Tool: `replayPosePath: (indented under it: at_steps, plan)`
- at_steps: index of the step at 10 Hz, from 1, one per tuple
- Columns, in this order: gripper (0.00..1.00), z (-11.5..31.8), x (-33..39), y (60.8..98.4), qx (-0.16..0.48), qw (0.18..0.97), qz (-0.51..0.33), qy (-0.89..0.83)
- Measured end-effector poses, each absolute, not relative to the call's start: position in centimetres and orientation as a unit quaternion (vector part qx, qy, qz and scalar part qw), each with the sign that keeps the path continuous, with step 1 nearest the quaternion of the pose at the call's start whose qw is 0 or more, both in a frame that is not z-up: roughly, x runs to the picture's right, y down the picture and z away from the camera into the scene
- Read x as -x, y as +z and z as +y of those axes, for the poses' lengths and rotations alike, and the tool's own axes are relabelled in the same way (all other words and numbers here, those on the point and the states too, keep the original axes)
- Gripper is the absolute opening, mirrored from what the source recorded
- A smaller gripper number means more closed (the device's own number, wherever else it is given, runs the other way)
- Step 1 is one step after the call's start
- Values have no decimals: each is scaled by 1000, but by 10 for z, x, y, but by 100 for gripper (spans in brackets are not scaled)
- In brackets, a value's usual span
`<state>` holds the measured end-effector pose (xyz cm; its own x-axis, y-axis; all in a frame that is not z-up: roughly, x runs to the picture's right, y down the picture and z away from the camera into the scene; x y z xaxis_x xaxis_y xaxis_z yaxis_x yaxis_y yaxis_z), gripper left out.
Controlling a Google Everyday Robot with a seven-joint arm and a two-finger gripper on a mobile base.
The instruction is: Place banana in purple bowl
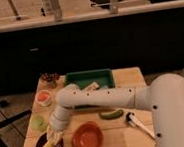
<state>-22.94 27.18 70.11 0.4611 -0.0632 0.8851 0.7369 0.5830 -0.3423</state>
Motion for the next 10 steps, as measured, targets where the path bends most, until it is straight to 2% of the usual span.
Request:
replayPosePath:
  at_steps: [5, 6, 10]
  plan:
    - [75, 272, 230, 701, 375, 768, -449, -261]
    - [80, 272, 230, 701, 375, 767, -449, -261]
    - [80, 272, 230, 701, 375, 767, -449, -261]
